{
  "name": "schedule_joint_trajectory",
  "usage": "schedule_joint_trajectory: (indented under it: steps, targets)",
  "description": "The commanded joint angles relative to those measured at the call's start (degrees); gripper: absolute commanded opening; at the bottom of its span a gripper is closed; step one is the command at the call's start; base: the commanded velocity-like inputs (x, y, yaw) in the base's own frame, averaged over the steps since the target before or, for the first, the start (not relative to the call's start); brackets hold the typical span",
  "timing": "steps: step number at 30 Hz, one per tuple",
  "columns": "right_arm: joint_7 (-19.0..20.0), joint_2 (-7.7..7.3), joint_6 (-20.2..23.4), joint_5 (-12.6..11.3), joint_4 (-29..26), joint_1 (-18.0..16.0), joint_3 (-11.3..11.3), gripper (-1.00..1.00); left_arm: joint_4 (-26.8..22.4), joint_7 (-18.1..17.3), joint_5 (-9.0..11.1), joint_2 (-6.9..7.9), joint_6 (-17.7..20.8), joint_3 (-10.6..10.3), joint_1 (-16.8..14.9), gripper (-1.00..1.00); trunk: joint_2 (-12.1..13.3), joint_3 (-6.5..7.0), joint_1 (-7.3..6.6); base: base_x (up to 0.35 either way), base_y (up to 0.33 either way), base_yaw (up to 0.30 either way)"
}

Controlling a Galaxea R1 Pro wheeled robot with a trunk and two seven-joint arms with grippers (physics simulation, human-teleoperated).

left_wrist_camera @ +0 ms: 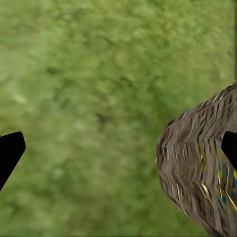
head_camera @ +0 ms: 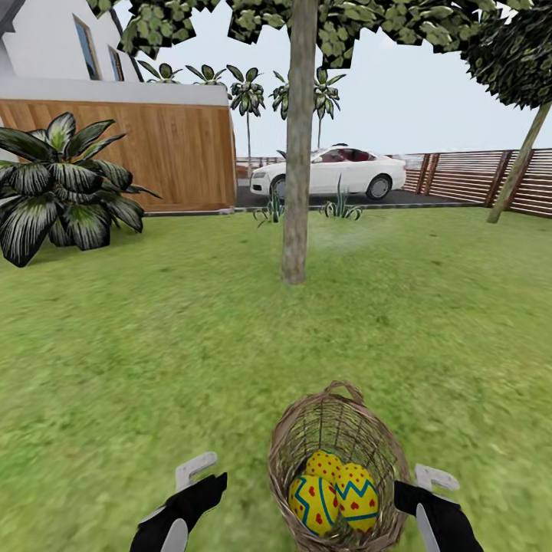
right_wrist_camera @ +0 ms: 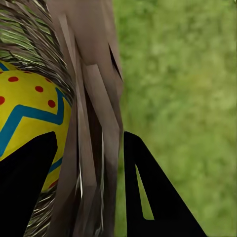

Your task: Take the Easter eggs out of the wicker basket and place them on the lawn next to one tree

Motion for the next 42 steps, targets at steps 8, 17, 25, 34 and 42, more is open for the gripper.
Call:
schedule_joint_trajectory:
  steps: [8,17,25,34,42]
  targets:
    - [-0.1,-0.09,0.3,-0.3,-0.1,0.0,-0.1,-1.0,0.9,0.5,0.6,-0.08,0.1,-0.2,0.0,1.0,0.0,-0.06,0.02,0.331,-0.076,0.0]
    - [-0.1,-0.04,0.2,-0.3,-0.1,0.0,-0.1,-1.0,1.0,0.5,0.6,-0.03,0.1,-0.1,0.0,1.0,0.0,-0.06,0.02,0.331,-0.076,0.0]
    - [-0.1,-0.02,0.2,-0.3,-0.1,0.0,-0.1,-1.0,1.0,0.5,0.6,-0.08,0.1,-0.1,0.0,1.0,0.0,-0.06,0.02,0.331,-0.029,0.0]
    - [-0.1,0.04,0.2,-0.3,-0.1,0.0,-0.1,-1.0,1.0,0.5,0.7,-0.08,0.1,-0.2,0.0,1.0,0.0,-0.06,0.02,0.331,0.0,0.0]
    - [-0.1,0.05,0.2,-0.2,0.0,0.0,-0.1,-1.0,1.0,0.5,0.7,-0.08,0.1,-0.2,0.0,1.0,0.0,-0.18,0.02,0.331,-0.01,0.116]
